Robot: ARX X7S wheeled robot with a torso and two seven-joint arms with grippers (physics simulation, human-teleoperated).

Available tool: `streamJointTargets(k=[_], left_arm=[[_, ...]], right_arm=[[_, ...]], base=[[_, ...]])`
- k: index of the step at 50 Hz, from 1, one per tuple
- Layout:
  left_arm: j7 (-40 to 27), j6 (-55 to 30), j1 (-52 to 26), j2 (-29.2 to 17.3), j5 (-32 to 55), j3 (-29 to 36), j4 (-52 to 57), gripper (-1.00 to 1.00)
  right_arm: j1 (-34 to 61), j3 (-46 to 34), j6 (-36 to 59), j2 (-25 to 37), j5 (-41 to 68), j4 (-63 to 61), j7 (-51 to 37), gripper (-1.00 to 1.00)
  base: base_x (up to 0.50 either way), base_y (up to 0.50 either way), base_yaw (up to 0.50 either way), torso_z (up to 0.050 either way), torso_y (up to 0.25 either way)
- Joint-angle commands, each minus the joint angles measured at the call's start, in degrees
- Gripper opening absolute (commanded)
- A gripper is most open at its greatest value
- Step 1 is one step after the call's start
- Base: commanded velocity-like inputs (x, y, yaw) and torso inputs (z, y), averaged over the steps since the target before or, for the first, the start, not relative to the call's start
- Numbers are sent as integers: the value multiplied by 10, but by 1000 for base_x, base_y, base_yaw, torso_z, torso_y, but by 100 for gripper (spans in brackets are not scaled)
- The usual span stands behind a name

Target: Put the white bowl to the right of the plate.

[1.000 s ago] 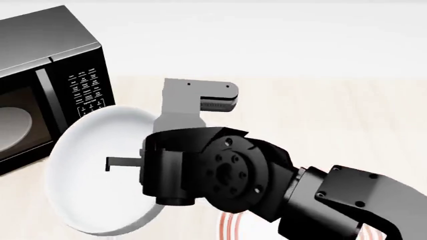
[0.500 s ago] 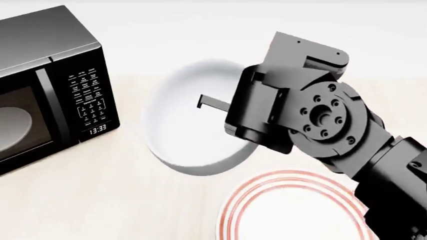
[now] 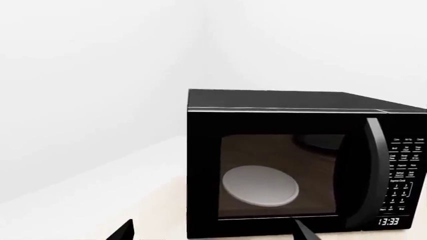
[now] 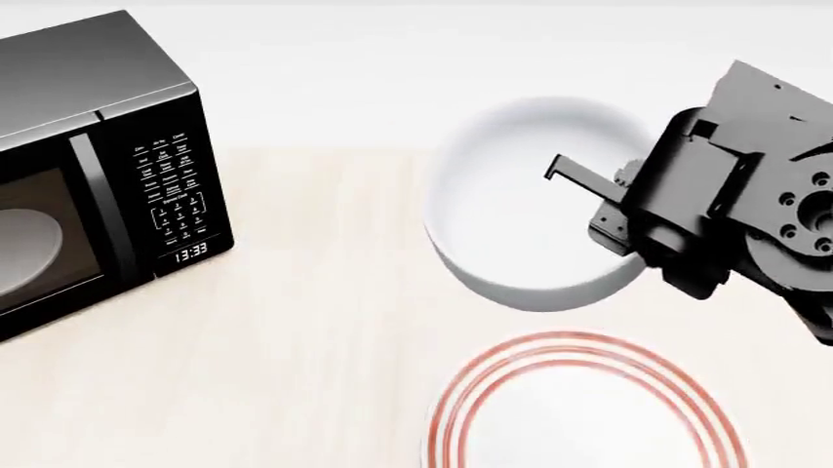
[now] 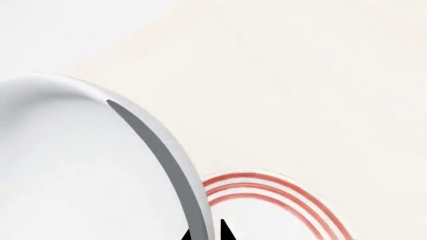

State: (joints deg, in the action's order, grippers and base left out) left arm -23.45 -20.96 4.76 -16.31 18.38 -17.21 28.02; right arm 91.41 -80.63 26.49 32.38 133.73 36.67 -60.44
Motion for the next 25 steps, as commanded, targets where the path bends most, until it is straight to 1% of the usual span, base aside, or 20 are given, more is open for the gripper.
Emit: streamJointTargets(k=[1,12,16,19,25], left_arm=[[-3,-1,-6,-1,-6,11,-10,100],[-7,-4,-12,-3,-10,21,-17,100],[-6,-4,-12,-3,-10,23,-18,100],[-7,-4,-14,-4,-11,24,-21,100],[-9,-5,-17,-5,-13,28,-25,100]], right_arm=[[1,5,12,40,-16,55,34,-100],[-3,6,26,62,-10,114,60,-100],[-1,4,35,61,-10,146,74,-100],[-1,1,49,52,-9,193,94,-100],[9,-23,108,1,-20,365,168,-100]], base=[[0,0,0,0,0],[0,0,0,0,0],[0,0,0,0,0],[0,0,0,0,3],[0,0,0,0,0]])
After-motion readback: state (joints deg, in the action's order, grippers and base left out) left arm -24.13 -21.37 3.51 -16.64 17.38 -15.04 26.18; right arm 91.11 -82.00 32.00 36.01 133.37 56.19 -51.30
